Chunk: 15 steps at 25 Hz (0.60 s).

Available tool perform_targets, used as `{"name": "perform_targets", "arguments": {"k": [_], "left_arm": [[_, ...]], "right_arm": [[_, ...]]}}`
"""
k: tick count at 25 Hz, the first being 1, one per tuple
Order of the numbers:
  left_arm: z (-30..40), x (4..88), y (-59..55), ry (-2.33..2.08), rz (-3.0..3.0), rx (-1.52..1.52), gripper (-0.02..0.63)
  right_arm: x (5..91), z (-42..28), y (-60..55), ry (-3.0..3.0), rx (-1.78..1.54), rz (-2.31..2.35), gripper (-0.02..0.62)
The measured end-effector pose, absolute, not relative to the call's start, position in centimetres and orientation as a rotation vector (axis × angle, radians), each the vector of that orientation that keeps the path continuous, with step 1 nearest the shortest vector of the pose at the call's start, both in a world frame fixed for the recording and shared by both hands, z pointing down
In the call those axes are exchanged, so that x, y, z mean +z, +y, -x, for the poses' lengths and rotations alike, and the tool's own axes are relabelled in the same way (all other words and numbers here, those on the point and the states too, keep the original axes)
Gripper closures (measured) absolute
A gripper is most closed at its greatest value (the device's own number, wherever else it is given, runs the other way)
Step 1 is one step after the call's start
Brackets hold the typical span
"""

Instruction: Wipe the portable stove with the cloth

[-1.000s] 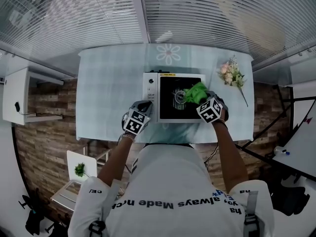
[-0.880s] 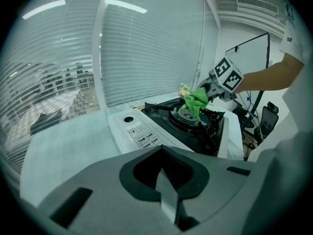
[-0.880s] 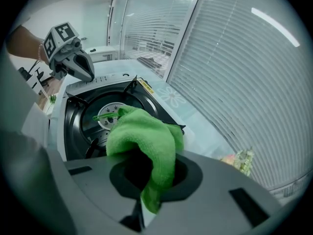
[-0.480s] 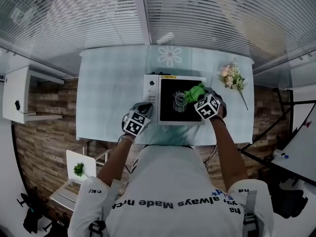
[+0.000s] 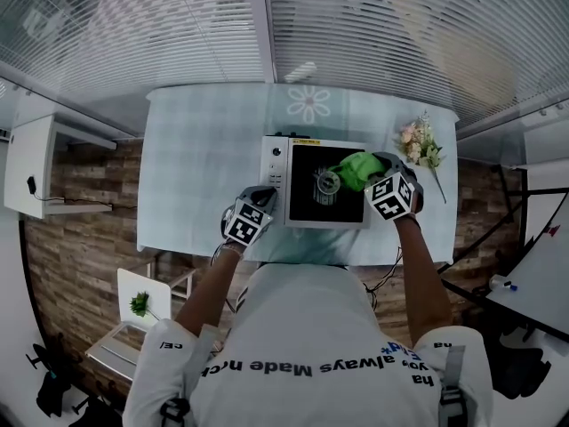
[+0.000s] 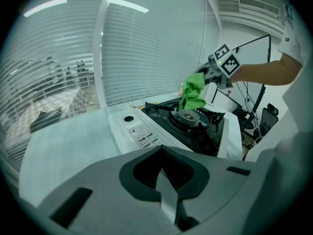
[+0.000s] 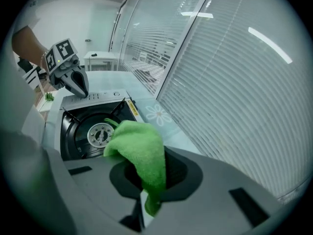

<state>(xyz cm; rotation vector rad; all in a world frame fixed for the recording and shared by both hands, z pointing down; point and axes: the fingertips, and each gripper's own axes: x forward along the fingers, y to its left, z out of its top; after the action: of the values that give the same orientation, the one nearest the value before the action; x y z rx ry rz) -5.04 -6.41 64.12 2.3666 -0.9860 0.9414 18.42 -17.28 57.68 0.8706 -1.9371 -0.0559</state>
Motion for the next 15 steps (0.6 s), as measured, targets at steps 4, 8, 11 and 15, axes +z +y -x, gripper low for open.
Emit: {"name": "perform_targets", "arguments": {"k": [4, 8, 11, 15], "left_arm": [[5.0, 64.1, -6.4, -0.978, -2.363, 0.948, 0.595], [5.0, 64.0, -6.5, -0.966, -2.358, 0.945, 0.595], [5.0, 64.1, -6.5, -0.973, -2.350, 0.939, 0.595], [5.0, 64.1, -6.5, -0.970, -2.348, 0.930, 0.595]], "right_arm": [[56.8, -17.2, -19.1, -1.914, -0.135, -0.844, 0.569], [58.0, -15.6, -20.8, -1.852, -0.202, -0.820, 0.569], [60.1, -15.0, -22.1, -1.801, -0.200, -0.797, 0.569], [62.9, -14.6, -23.1, -1.750, -0.155, -0.753, 0.569]]}}
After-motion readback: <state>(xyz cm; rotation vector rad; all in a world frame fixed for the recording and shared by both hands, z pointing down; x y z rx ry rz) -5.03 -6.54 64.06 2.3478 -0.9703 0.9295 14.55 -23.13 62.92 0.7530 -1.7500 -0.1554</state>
